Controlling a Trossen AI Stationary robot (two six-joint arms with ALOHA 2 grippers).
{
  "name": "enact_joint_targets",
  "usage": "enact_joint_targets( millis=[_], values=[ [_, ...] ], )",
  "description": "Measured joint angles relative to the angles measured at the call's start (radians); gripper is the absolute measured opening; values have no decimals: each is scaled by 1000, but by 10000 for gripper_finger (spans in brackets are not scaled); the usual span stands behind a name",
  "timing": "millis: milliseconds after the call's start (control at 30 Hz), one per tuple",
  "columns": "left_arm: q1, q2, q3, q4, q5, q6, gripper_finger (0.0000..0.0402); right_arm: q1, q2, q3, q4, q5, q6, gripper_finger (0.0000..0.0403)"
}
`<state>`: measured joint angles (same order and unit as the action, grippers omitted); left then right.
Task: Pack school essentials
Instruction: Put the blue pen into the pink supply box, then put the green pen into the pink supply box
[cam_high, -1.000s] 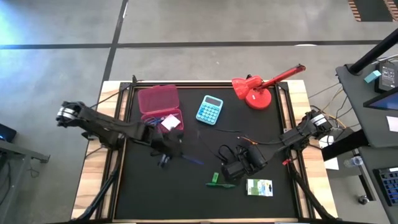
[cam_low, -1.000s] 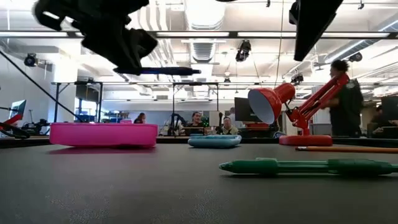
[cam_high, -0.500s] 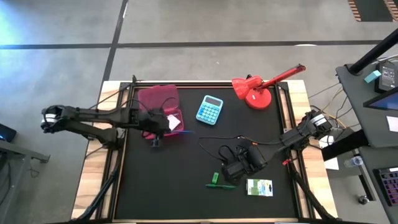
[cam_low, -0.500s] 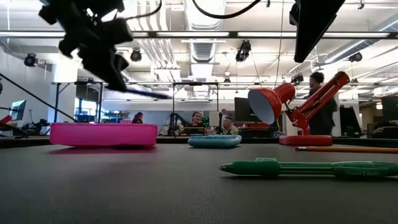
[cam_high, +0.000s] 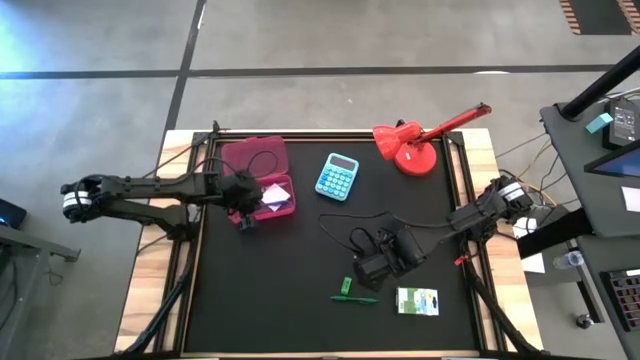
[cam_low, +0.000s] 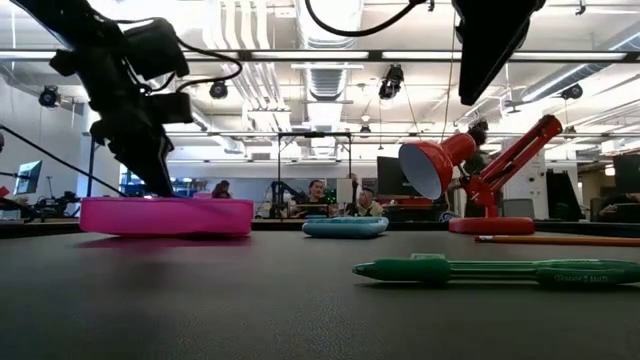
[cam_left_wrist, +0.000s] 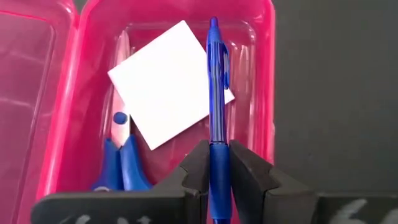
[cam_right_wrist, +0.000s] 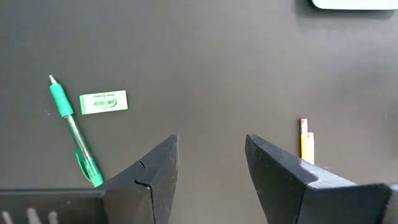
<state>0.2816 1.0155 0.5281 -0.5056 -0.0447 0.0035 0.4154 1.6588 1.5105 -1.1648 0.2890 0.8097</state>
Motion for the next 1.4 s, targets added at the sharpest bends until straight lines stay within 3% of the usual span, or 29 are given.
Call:
enact_joint_targets(
  millis=[367, 567, 867, 1067, 1400],
  values=[
    [7, 31, -43, -1, -43, 0, 31, -9, 0, -2, 5, 0, 13, 175],
    [7, 54, -37, 1, -47, -76, 34, -10, 0, -2, 32, -8, 71, 187],
    [6, 43, -5, 1, -75, -76, 113, -10, 0, -2, 75, -62, 70, 218],
    [6, 37, 35, -1, -131, -78, 166, -8, 0, -46, 97, -134, 54, 217],
    [6, 37, 197, 41, -99, -283, 178, 14, 0, -229, 346, -325, -65, 196]
  ],
)
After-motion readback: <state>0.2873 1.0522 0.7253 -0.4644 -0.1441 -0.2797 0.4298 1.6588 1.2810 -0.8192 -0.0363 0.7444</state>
